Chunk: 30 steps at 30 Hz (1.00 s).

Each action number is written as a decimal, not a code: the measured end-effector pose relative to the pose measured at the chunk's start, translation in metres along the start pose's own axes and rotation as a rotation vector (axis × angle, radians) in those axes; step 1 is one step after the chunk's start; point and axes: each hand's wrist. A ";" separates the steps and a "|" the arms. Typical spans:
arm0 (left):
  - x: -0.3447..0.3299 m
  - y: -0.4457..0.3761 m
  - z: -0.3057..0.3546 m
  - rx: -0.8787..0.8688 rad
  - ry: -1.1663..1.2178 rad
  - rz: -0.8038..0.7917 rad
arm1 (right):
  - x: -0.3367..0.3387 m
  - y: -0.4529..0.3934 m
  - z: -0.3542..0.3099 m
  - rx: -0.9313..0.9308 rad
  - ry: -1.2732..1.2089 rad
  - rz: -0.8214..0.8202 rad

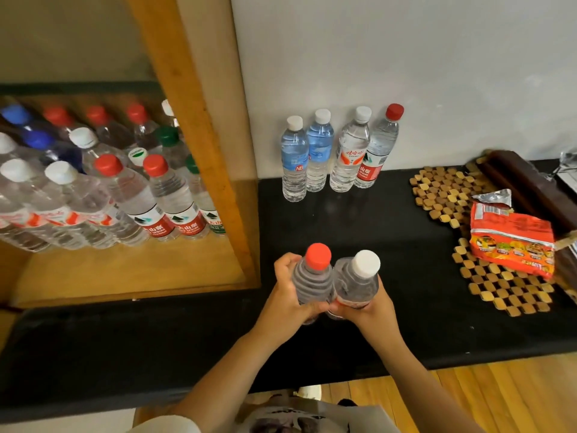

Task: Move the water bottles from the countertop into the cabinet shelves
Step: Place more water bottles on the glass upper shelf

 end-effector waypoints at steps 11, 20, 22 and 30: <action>0.090 0.064 0.050 -0.052 0.148 0.048 | -0.042 0.067 -0.035 0.094 -0.183 -0.132; 0.183 0.077 0.130 -0.251 0.380 0.187 | -0.071 0.109 -0.140 0.375 -0.384 -0.338; 0.205 0.075 0.151 -0.304 0.368 0.218 | -0.075 0.116 -0.168 0.451 -0.388 -0.362; 0.291 0.052 0.247 -0.617 0.190 0.257 | -0.081 0.151 -0.298 0.747 -0.462 -0.362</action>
Point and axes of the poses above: each hand's wrist, its own y-axis away from the middle knuckle, its own x-axis out of the back of the hand, z = x × y, and after that the axes turned 15 degrees about -x, right-handed
